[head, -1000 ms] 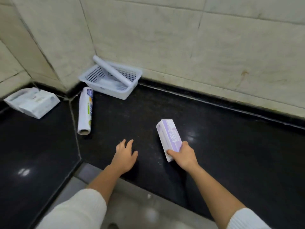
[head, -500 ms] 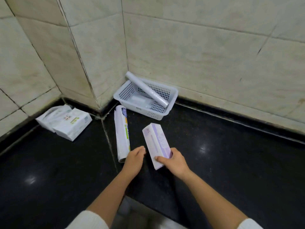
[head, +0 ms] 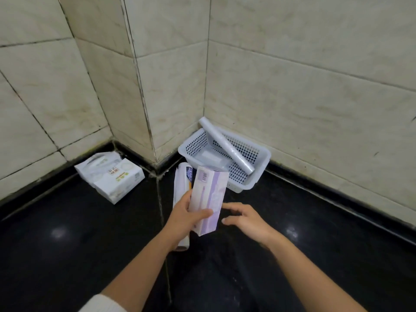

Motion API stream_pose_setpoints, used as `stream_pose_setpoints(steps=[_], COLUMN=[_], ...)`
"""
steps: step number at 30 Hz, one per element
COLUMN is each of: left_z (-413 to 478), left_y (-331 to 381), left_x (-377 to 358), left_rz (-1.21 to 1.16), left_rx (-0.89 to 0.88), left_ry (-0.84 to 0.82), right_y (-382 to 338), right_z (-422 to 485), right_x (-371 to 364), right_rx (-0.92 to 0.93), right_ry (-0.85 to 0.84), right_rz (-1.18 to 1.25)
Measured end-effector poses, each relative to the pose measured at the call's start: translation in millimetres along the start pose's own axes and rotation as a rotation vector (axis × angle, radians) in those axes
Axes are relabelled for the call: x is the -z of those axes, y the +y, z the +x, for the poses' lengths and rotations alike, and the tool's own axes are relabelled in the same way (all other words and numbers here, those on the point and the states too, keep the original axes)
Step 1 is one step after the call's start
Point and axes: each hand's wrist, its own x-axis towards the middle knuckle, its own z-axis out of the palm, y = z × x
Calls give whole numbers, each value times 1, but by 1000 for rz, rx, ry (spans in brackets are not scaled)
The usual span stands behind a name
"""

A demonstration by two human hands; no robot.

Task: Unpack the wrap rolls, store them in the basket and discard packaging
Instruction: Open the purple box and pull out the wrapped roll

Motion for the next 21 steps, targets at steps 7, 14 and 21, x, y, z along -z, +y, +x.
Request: stream_pose_setpoints(steps=[7,14,21], left_z=[13,22,19], left_y=[15,15,8], left_x=[31,38,40], left_rz=[298,464,499], left_rx=[-173,-200,-195], left_ry=[-9,-10,-15], right_y=[-67,-71,-70], right_z=[29,39,36], right_x=[33,34,30], right_rx=[80,101,133], right_ry=[218,222,289], right_rz=[140,-116,-201])
